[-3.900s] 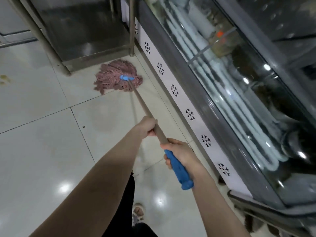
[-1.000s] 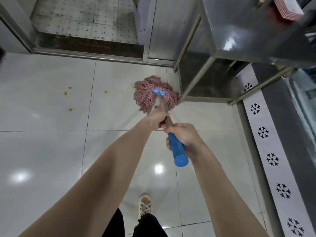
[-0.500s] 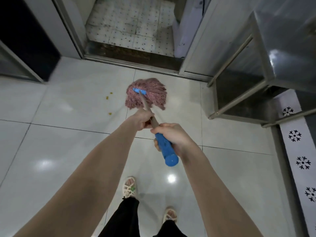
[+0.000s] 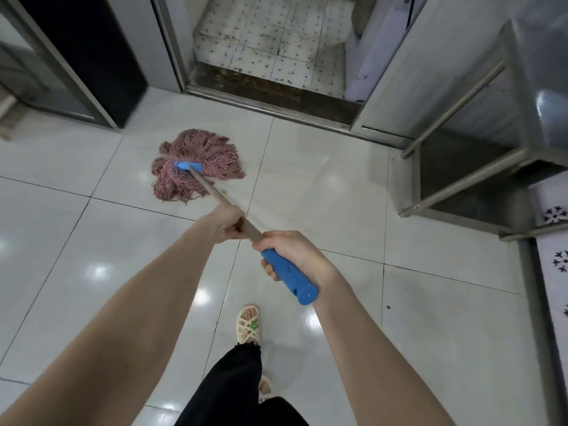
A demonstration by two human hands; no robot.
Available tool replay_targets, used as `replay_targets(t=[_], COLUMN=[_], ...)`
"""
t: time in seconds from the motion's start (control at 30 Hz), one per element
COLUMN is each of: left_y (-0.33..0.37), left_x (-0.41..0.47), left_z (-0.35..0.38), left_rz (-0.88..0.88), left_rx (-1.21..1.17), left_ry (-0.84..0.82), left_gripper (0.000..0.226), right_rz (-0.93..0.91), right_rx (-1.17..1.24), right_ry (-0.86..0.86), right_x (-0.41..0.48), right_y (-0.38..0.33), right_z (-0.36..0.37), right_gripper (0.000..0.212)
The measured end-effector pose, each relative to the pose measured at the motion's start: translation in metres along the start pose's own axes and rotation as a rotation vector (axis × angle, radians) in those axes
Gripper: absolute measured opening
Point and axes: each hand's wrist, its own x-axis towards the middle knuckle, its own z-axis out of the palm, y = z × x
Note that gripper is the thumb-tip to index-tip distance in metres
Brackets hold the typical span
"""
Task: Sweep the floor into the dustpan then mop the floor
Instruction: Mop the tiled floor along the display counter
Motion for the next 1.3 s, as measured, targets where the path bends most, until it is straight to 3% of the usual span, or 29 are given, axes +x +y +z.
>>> replay_targets(t=[0.2,0.5,0.67,0.9,1.3], left_y=[-0.041,-0.135,-0.160,-0.193,-0.306], left_x=[-0.041,-0.126,-0.157,-0.178,-0.206], left_z=[0.068,0.177,0.174,0.069,-0.220], left_rz=[0.025,-0.018,-0.022,0.021,-0.004], left_rx=[-0.023,0.081,0.134,0.118,0.060], left_ry=[-0.188,-0.414,-0.451,-0.356,-0.110], left_gripper=[0.004,0.017,0.018,0.018,0.018], right_rz=[-0.029,0.028,-0.035,-0.036,0.002], right_rx=[0.028,0.139,0.183,0.171,0.050], right_ry=[0.170,0.415,0.414,0.301,0.060], right_x=[-0.061,-0.157,-0.182,-0.184,-0.156], right_y=[0.053,0.176,0.208,0.231,0.299], right_z=[-0.037,-0.070,-0.053,0.034,0.282], right_gripper=[0.016,0.006,0.007,0.011,0.013])
